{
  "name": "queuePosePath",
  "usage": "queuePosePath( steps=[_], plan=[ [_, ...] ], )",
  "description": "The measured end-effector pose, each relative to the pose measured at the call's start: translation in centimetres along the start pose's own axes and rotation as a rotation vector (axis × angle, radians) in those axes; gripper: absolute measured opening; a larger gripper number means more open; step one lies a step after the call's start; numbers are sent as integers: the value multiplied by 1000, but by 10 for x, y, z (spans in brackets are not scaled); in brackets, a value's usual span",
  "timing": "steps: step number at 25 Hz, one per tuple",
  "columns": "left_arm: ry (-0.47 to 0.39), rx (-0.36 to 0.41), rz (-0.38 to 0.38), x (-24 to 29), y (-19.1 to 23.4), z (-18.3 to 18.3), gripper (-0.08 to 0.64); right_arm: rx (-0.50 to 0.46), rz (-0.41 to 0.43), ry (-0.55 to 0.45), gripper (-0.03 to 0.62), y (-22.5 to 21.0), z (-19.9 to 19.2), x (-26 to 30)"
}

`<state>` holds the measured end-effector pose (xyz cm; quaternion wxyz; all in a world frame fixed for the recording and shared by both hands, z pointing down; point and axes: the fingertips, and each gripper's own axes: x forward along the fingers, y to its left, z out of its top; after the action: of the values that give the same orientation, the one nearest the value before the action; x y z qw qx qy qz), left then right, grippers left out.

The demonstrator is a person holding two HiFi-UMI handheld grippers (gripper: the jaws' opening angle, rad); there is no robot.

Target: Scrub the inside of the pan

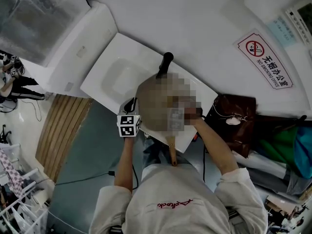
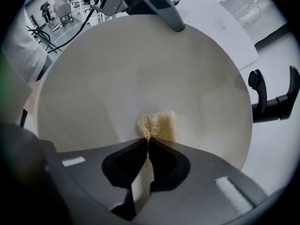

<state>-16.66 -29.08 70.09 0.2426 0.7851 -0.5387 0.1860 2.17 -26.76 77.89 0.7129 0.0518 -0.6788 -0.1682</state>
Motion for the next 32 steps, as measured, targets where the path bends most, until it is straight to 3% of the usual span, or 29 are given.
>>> queuePosePath(
  steps=[13,32],
  plan=[
    [-7,-3,-5,0,0,1,25,1,100,-6,23,46,17,-7],
    [-12,-6,-10,0,-1,2,25,-9,141,-81,23,70,86,-14]
  ],
)
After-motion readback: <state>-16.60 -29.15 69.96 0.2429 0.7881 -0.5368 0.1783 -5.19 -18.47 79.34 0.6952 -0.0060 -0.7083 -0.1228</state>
